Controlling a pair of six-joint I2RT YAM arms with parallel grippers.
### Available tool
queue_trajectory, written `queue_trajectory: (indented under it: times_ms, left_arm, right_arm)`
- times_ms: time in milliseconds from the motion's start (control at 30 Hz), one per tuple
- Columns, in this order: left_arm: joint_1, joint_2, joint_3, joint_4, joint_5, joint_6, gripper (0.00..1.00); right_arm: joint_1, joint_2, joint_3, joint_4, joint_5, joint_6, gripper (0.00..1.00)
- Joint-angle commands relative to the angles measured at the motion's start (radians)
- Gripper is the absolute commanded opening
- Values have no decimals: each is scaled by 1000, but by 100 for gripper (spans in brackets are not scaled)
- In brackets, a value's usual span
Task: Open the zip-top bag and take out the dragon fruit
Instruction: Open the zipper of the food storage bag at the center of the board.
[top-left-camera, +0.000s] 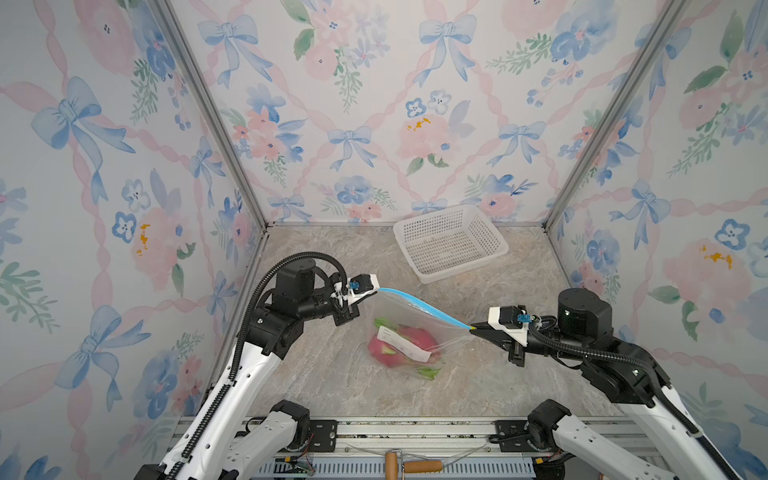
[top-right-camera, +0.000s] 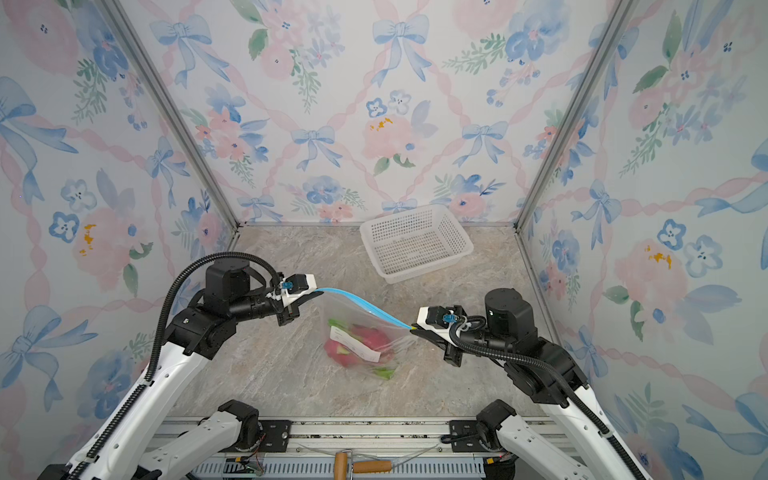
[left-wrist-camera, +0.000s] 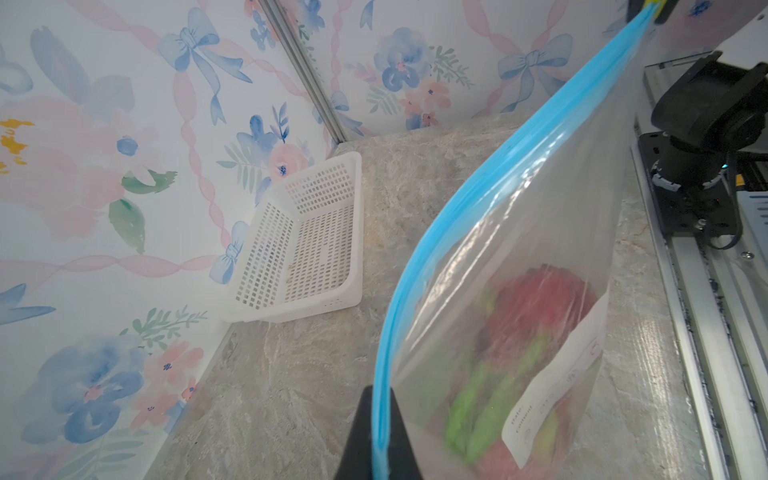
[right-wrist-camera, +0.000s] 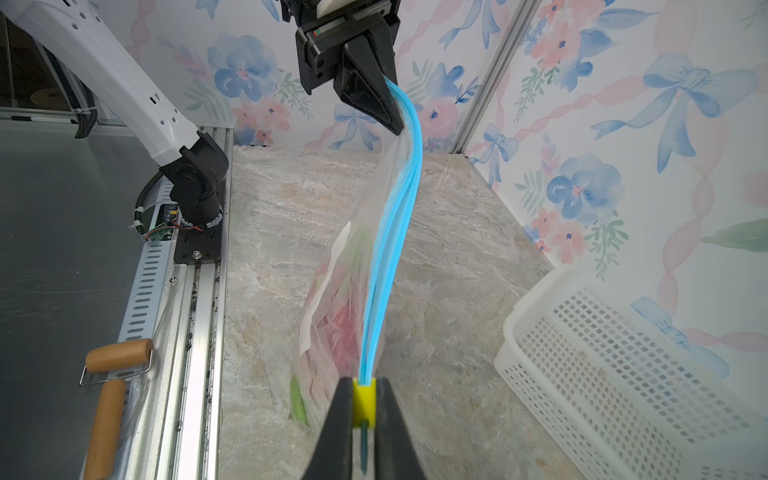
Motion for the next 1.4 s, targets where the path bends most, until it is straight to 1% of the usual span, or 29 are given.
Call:
queue_trajectory:
  times_ms: [0, 67, 167, 233, 267, 300, 333, 367, 400, 467, 500, 600, 700, 833, 867, 967, 1100, 1367]
  left_arm:
    - [38, -21, -29, 41, 40, 76, 0]
    - [40, -27, -42, 40, 88, 116, 0]
    - [44, -34, -50, 40, 137, 152, 0]
    - [47, -31, -48, 40, 144, 153, 0]
    - [49, -33, -49, 39, 148, 155, 0]
    - [49, -35, -51, 39, 152, 161, 0]
    - [49, -39, -53, 39, 159, 167, 0]
    - [51, -44, -57, 38, 168, 177, 0]
    - [50, -47, -61, 37, 180, 187, 0]
    - [50, -55, -68, 37, 204, 207, 0]
    - [50, -62, -71, 38, 215, 215, 0]
    - [49, -77, -78, 38, 237, 231, 0]
    - [49, -89, -89, 37, 258, 245, 0]
    - [47, -97, -98, 36, 277, 248, 0]
    - [46, -95, -99, 35, 277, 248, 0]
    - [41, -90, -97, 35, 277, 249, 0]
    - [40, -82, -92, 35, 276, 248, 0]
    - [40, -89, -94, 35, 274, 245, 0]
  right_arm:
    - [19, -35, -36, -52, -51, 38, 12]
    - [47, -29, -49, -38, -70, 60, 12]
    - [108, -11, -50, -53, -36, 60, 14]
    - [126, -8, -46, -67, -20, 63, 19]
    - [126, -8, -41, -70, -17, 71, 28]
    - [126, -10, -36, -68, -4, 91, 45]
    - [125, -14, -30, -62, 12, 113, 55]
    - [123, -17, -19, -51, 42, 154, 62]
    - [120, -15, -5, -35, 75, 202, 68]
    - [100, 6, 34, -7, 99, 285, 73]
    - [86, 32, 62, 2, 88, 333, 74]
    - [56, 143, 176, 10, 64, 483, 73]
    - [81, 265, 289, -49, 33, 555, 71]
    - [203, 425, 438, -238, 100, 490, 71]
    - [219, 456, 463, -277, 110, 478, 71]
    - [228, 504, 506, -336, 127, 458, 69]
    - [228, 520, 522, -364, 140, 434, 67]
    - [227, 521, 506, -392, 157, 413, 59]
